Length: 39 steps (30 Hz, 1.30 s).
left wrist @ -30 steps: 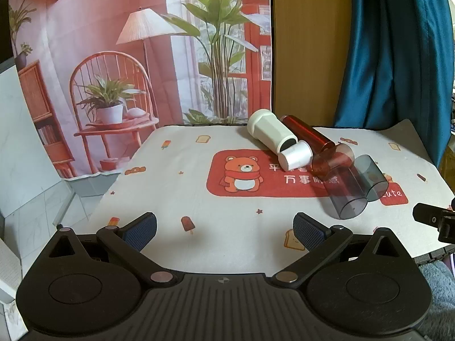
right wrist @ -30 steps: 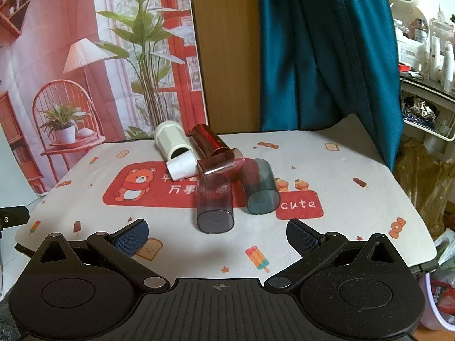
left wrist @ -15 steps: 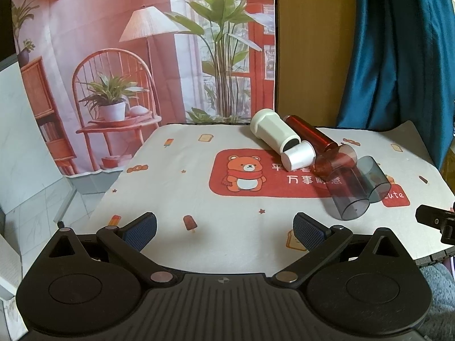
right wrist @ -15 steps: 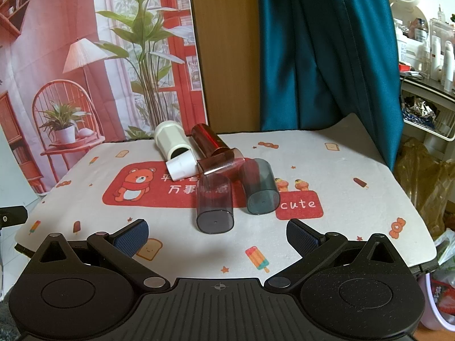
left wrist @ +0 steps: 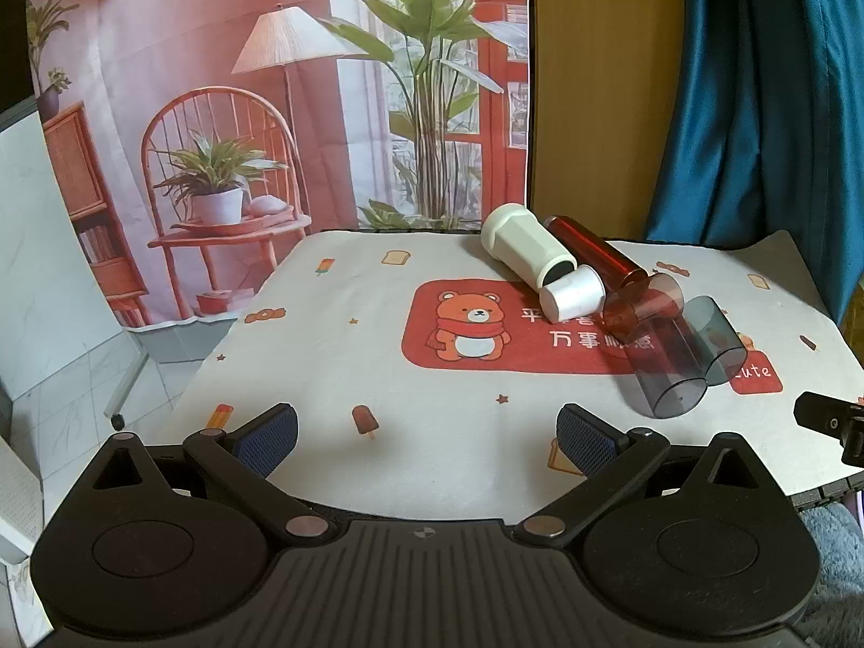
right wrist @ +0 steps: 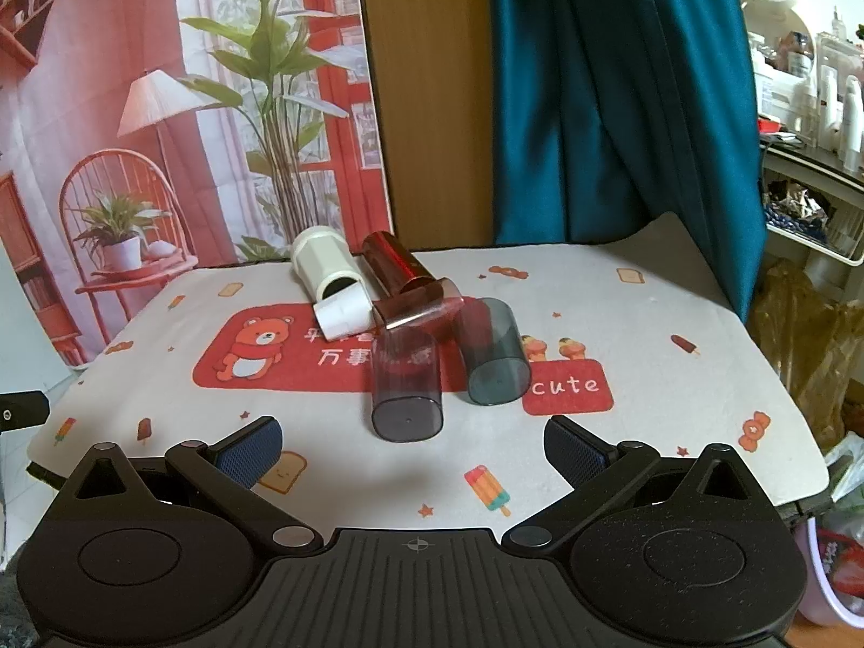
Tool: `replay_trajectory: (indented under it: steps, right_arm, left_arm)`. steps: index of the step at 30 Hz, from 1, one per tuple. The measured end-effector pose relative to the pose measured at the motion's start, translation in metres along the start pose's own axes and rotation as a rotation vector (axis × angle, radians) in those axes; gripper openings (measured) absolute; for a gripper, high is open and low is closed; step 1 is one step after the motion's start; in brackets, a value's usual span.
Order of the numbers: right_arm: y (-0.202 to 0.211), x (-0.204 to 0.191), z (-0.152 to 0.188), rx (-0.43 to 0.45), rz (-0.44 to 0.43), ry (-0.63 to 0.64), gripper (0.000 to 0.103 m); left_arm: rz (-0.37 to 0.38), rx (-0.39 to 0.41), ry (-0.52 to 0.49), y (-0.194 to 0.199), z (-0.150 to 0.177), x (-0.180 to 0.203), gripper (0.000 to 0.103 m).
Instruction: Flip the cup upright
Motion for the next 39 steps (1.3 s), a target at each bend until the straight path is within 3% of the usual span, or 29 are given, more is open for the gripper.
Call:
replay_trajectory:
  steps: [20,39]
  right_arm:
    - [-0.0032,-0.0004,0.0056,-0.019,-0.006,0.014,0.103]
    - [-0.0027,-0.0060,0.0063,-0.030,-0.081,-0.027,0.103]
  left_arm:
    - [0.001,-0.002,0.001,-0.0003,0.0012,0.0003,0.103]
    - [0.001,-0.004,0.002,-0.0011,0.0045,0.0008,0.103]
Point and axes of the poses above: each gripper's, at about its wrist camera, not at the fingertips, and y roughly against the way its jaws point, x to its right, z to its underside, the point moved 8 cm from there along -y, roughly the way its jaws point, and after that the axes turned 10 degrees about x, right-handed, at the moved point
